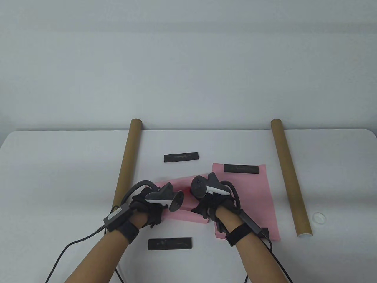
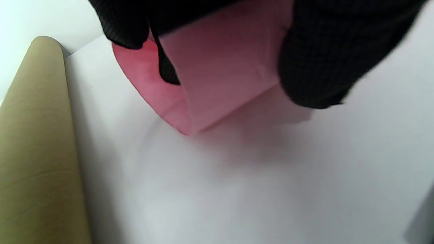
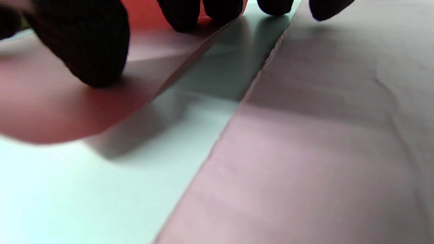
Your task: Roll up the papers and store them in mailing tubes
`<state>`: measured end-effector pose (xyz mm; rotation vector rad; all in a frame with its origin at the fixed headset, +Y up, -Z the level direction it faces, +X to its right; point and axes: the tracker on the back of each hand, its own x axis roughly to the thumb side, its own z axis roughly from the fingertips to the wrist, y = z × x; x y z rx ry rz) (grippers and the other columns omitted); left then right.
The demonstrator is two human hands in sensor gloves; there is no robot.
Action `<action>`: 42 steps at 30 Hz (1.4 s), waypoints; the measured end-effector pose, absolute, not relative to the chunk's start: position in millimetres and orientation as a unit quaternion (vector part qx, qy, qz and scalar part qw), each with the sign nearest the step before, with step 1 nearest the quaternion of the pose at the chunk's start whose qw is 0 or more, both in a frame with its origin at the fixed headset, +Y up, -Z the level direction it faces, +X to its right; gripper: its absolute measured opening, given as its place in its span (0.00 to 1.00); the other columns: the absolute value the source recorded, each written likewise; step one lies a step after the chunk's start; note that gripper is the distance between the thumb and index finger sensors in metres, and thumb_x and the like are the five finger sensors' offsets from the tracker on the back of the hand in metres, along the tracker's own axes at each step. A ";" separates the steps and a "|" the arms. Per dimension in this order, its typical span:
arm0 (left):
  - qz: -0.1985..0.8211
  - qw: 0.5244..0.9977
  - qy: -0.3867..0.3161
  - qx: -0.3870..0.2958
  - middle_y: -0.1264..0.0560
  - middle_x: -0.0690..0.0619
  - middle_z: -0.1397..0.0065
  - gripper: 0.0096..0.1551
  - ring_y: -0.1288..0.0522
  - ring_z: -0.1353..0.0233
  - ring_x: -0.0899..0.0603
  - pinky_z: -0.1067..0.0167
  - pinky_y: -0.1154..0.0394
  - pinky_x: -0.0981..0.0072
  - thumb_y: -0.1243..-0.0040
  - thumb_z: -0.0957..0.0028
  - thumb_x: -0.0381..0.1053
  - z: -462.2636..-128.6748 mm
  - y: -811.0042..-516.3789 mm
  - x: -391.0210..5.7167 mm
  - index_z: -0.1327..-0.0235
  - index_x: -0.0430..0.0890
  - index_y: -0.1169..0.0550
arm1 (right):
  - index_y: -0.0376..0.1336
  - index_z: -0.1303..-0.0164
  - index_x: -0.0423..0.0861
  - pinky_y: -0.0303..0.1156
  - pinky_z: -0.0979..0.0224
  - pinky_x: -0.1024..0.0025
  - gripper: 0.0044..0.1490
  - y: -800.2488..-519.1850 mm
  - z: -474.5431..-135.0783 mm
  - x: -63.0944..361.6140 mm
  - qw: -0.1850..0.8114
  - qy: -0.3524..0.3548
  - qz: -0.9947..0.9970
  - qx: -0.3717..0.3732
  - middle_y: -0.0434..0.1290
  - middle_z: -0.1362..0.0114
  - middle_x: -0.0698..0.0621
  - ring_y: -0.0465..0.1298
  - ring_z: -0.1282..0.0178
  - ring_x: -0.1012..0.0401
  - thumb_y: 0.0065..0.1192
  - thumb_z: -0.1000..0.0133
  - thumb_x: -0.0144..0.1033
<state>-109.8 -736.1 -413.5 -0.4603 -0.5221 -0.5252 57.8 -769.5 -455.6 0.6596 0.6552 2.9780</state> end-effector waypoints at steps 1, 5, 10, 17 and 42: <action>-0.256 0.910 -0.247 -0.214 0.16 0.62 0.46 0.31 0.16 0.38 0.51 0.32 0.25 0.51 0.25 0.64 0.61 -410.6 -735.0 -109.3 0.45 0.61 0.22 | 0.51 0.16 0.46 0.54 0.22 0.29 0.55 -769.4 -455.2 57.2 0.005 0.209 0.954 0.215 0.47 0.12 0.42 0.48 0.14 0.32 0.69 0.47 0.59; -0.261 0.923 -0.223 -0.175 0.14 0.63 0.49 0.24 0.15 0.40 0.52 0.32 0.25 0.53 0.25 0.63 0.59 -398.3 -728.8 -108.6 0.51 0.63 0.19 | 0.51 0.16 0.46 0.55 0.22 0.30 0.55 -767.4 -454.0 54.4 -0.014 0.202 0.955 0.217 0.48 0.12 0.41 0.49 0.14 0.33 0.69 0.47 0.60; -0.221 0.948 -0.193 -0.123 0.14 0.62 0.49 0.23 0.15 0.41 0.51 0.33 0.25 0.52 0.26 0.62 0.59 -373.9 -714.8 -105.3 0.52 0.63 0.19 | 0.53 0.16 0.45 0.56 0.22 0.30 0.55 -744.3 -450.2 61.1 -0.028 0.144 0.962 0.230 0.51 0.12 0.41 0.51 0.14 0.32 0.67 0.48 0.61; -0.162 0.976 -0.143 -0.040 0.14 0.62 0.49 0.22 0.14 0.41 0.51 0.33 0.24 0.51 0.26 0.62 0.59 -337.8 -696.5 -110.5 0.52 0.63 0.18 | 0.70 0.30 0.43 0.66 0.27 0.34 0.46 -685.6 -429.9 94.8 0.047 0.042 0.966 0.251 0.72 0.25 0.40 0.71 0.22 0.36 0.59 0.47 0.65; -0.080 0.956 -0.240 0.152 0.14 0.61 0.49 0.22 0.15 0.41 0.51 0.33 0.25 0.51 0.27 0.61 0.60 -280.6 -681.2 -93.0 0.52 0.62 0.19 | 0.66 0.32 0.43 0.56 0.25 0.24 0.49 -689.6 -281.1 135.4 -0.002 -0.143 0.953 0.267 0.64 0.21 0.39 0.61 0.17 0.33 0.77 0.55 0.62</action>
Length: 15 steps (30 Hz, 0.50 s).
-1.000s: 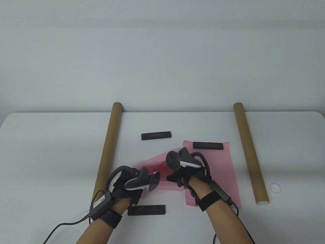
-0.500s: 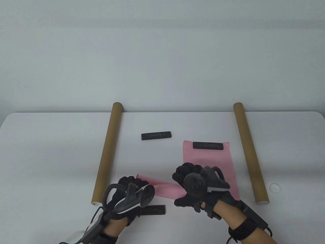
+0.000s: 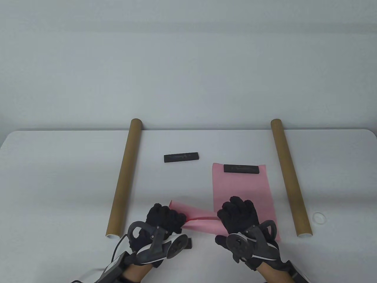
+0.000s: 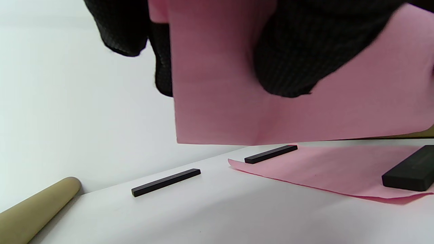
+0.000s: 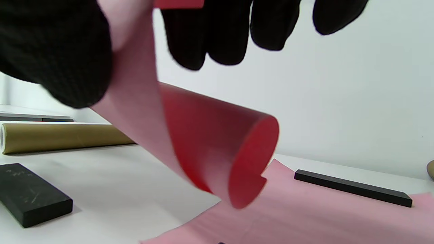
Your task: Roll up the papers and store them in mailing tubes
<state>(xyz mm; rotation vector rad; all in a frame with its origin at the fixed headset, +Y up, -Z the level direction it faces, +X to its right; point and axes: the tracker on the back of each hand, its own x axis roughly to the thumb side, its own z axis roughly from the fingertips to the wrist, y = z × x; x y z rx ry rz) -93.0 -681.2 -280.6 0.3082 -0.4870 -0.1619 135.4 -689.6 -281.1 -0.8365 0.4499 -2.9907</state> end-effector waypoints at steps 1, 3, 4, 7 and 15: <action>-0.079 0.955 -0.244 0.148 0.15 0.61 0.49 0.23 0.15 0.41 0.51 0.33 0.25 0.51 0.27 0.61 0.60 -281.2 -682.7 -91.2 0.51 0.62 0.19 | 0.68 0.36 0.44 0.57 0.24 0.25 0.43 -691.4 -280.7 136.3 -0.004 0.148 -0.952 -0.267 0.66 0.23 0.41 0.63 0.18 0.34 0.78 0.54 0.59; -0.086 0.954 -0.252 0.138 0.15 0.61 0.48 0.25 0.15 0.40 0.51 0.32 0.25 0.50 0.27 0.61 0.60 -282.3 -686.8 -88.5 0.49 0.62 0.20 | 0.73 0.45 0.46 0.58 0.24 0.26 0.33 -692.9 -282.9 138.6 -0.015 0.143 -0.954 -0.265 0.71 0.26 0.43 0.66 0.19 0.36 0.78 0.52 0.55; -0.089 0.953 -0.258 0.133 0.16 0.61 0.47 0.28 0.16 0.39 0.51 0.32 0.26 0.50 0.28 0.61 0.61 -282.8 -688.3 -87.6 0.46 0.61 0.21 | 0.73 0.47 0.46 0.58 0.25 0.26 0.30 -693.3 -284.0 140.0 -0.019 0.142 -0.955 -0.261 0.72 0.28 0.44 0.67 0.20 0.37 0.77 0.51 0.54; -0.098 0.951 -0.269 0.121 0.17 0.61 0.45 0.41 0.17 0.38 0.50 0.31 0.27 0.49 0.28 0.67 0.69 -282.7 -693.5 -85.3 0.38 0.58 0.26 | 0.75 0.52 0.47 0.59 0.25 0.26 0.25 -694.7 -289.2 144.8 -0.048 0.117 -0.958 -0.255 0.74 0.31 0.44 0.70 0.22 0.38 0.76 0.50 0.53; -0.100 0.950 -0.272 0.119 0.15 0.63 0.53 0.33 0.15 0.44 0.52 0.31 0.26 0.49 0.26 0.66 0.67 -286.1 -696.1 -85.0 0.46 0.60 0.21 | 0.76 0.55 0.44 0.59 0.29 0.25 0.25 -703.9 -303.0 150.0 -0.177 -0.010 -0.955 -0.239 0.75 0.33 0.41 0.70 0.24 0.35 0.76 0.50 0.51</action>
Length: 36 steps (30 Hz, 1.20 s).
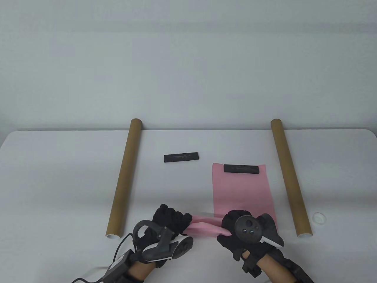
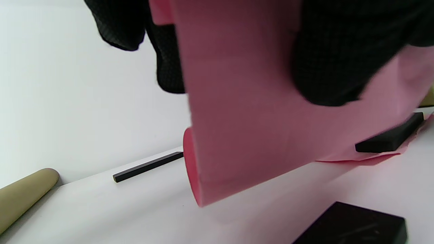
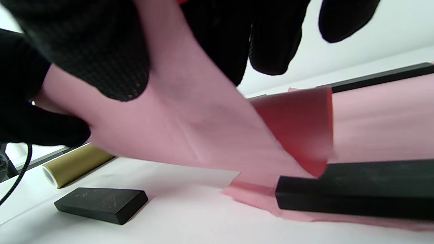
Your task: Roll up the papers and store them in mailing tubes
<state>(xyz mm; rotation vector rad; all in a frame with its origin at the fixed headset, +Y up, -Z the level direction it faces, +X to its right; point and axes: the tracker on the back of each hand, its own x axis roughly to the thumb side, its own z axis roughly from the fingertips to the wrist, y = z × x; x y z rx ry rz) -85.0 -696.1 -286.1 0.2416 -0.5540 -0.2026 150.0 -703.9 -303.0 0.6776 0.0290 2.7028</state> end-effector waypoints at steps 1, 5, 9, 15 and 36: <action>-0.091 0.953 -0.268 0.109 0.15 0.64 0.55 0.28 0.14 0.46 0.53 0.32 0.26 0.50 0.27 0.65 0.66 -287.8 -696.6 -86.9 0.50 0.61 0.20 | 0.74 0.47 0.42 0.58 0.28 0.25 0.31 -703.4 -300.5 148.9 0.159 -0.008 0.958 0.239 0.72 0.29 0.39 0.67 0.23 0.33 0.76 0.50 0.53; -0.009 0.968 -0.247 0.046 0.14 0.63 0.56 0.23 0.14 0.47 0.52 0.32 0.26 0.50 0.28 0.63 0.65 -295.3 -698.9 -95.5 0.54 0.64 0.18 | 0.56 0.18 0.40 0.51 0.24 0.22 0.62 -693.6 -282.6 138.4 -0.034 -0.162 0.947 0.275 0.55 0.14 0.39 0.51 0.14 0.31 0.75 0.54 0.65; 0.015 0.966 -0.257 0.022 0.15 0.62 0.55 0.21 0.15 0.45 0.51 0.31 0.27 0.49 0.28 0.62 0.65 -297.0 -700.4 -95.3 0.55 0.64 0.17 | 0.64 0.26 0.45 0.53 0.22 0.25 0.50 -696.6 -276.1 127.6 -0.031 -0.175 0.942 0.285 0.63 0.18 0.43 0.57 0.14 0.36 0.77 0.53 0.60; -0.080 0.954 -0.272 0.099 0.20 0.58 0.40 0.43 0.19 0.36 0.48 0.29 0.30 0.45 0.30 0.66 0.71 -286.5 -697.6 -90.5 0.36 0.57 0.27 | 0.76 0.50 0.48 0.60 0.25 0.28 0.25 -697.7 -289.1 135.2 0.039 -0.090 0.964 0.249 0.78 0.36 0.46 0.74 0.26 0.41 0.76 0.49 0.52; 0.032 0.966 -0.255 -0.001 0.13 0.61 0.55 0.23 0.13 0.49 0.52 0.32 0.26 0.49 0.26 0.63 0.64 -302.4 -704.7 -98.9 0.55 0.62 0.16 | 0.73 0.42 0.50 0.62 0.22 0.31 0.30 -694.7 -280.5 129.2 -0.031 -0.156 0.948 0.275 0.76 0.30 0.48 0.72 0.24 0.43 0.77 0.51 0.54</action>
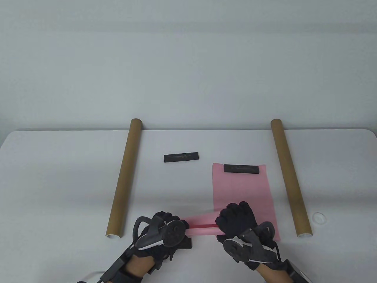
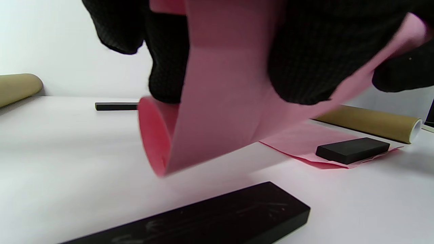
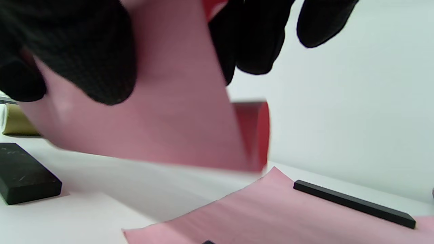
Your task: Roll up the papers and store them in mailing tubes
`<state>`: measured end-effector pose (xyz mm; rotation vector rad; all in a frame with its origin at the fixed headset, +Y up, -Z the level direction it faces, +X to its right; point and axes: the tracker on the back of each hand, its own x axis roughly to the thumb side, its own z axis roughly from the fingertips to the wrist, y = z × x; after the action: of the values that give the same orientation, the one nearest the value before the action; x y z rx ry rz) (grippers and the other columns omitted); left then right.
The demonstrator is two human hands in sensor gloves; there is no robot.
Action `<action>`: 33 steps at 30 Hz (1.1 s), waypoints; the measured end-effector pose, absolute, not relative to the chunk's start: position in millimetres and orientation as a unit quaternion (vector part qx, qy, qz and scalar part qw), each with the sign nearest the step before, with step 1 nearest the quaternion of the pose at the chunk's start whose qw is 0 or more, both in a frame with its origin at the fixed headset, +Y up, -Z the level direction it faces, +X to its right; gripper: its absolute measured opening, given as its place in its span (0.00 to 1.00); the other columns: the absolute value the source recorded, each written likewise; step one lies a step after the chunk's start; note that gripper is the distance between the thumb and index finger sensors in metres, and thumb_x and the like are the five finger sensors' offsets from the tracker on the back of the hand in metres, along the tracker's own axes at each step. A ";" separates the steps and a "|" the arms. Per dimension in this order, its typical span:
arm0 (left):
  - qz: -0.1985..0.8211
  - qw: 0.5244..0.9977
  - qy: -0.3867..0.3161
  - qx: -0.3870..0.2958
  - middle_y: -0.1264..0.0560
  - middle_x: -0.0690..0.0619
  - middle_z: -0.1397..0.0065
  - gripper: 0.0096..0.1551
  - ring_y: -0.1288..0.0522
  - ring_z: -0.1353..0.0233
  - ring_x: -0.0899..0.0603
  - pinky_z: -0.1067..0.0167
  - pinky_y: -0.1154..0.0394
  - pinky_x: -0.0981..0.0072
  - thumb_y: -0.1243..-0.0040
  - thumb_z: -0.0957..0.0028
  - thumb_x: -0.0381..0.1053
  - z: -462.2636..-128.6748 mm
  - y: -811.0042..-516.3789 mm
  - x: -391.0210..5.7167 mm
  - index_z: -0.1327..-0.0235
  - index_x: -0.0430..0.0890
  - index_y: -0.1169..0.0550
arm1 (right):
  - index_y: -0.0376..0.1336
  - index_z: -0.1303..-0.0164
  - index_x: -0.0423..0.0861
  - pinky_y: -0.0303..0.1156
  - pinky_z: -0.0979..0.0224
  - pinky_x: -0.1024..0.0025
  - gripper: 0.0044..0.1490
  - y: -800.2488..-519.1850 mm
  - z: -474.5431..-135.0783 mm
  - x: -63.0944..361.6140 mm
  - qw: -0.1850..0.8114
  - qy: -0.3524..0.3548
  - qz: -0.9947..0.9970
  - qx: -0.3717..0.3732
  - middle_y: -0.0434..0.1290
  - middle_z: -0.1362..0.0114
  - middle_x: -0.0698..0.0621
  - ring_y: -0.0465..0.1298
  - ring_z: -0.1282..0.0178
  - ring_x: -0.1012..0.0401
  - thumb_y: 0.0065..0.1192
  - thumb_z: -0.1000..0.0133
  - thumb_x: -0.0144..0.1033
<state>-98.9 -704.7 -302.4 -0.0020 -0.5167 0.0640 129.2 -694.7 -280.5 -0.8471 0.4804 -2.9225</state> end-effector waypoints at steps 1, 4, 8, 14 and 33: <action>0.029 0.968 -0.250 0.011 0.14 0.61 0.53 0.25 0.14 0.47 0.51 0.31 0.27 0.48 0.26 0.63 0.64 -301.1 -704.6 -99.1 0.52 0.61 0.17 | 0.74 0.46 0.50 0.62 0.23 0.31 0.27 -694.7 -281.6 130.3 0.019 0.152 -0.950 -0.271 0.77 0.32 0.49 0.74 0.26 0.43 0.77 0.50 0.53; -0.059 0.960 -0.262 0.074 0.20 0.57 0.39 0.42 0.19 0.35 0.47 0.29 0.31 0.44 0.29 0.66 0.70 -295.1 -703.9 -94.4 0.37 0.57 0.26 | 0.76 0.50 0.49 0.63 0.25 0.31 0.24 -696.8 -290.1 138.9 -0.038 0.097 -0.962 -0.251 0.79 0.35 0.48 0.75 0.28 0.42 0.77 0.50 0.51; -0.125 0.943 -0.281 0.127 0.23 0.55 0.34 0.49 0.22 0.31 0.45 0.28 0.33 0.43 0.28 0.66 0.70 -290.2 -705.7 -87.6 0.32 0.54 0.31 | 0.77 0.52 0.47 0.64 0.28 0.30 0.23 -702.1 -298.8 146.9 -0.118 0.031 -0.967 -0.225 0.80 0.38 0.46 0.76 0.31 0.41 0.77 0.50 0.50; -0.111 0.947 -0.272 0.130 0.16 0.61 0.52 0.29 0.15 0.45 0.52 0.32 0.27 0.48 0.26 0.64 0.65 -290.0 -702.7 -85.3 0.49 0.60 0.21 | 0.77 0.50 0.46 0.64 0.29 0.29 0.27 -703.8 -300.0 148.3 -0.158 0.002 -0.964 -0.212 0.80 0.37 0.44 0.76 0.32 0.39 0.78 0.50 0.52; -0.135 0.938 -0.286 0.141 0.24 0.55 0.34 0.48 0.22 0.32 0.45 0.28 0.33 0.43 0.28 0.65 0.69 -287.1 -705.1 -81.7 0.32 0.54 0.32 | 0.78 0.54 0.46 0.65 0.29 0.30 0.23 -704.5 -302.1 146.8 -0.165 -0.022 -0.963 -0.212 0.81 0.40 0.45 0.78 0.32 0.40 0.79 0.50 0.49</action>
<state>-81.7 -705.1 -287.1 0.2884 -0.5842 -0.2749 146.8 -704.5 -302.1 -0.7446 -0.0779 -3.3907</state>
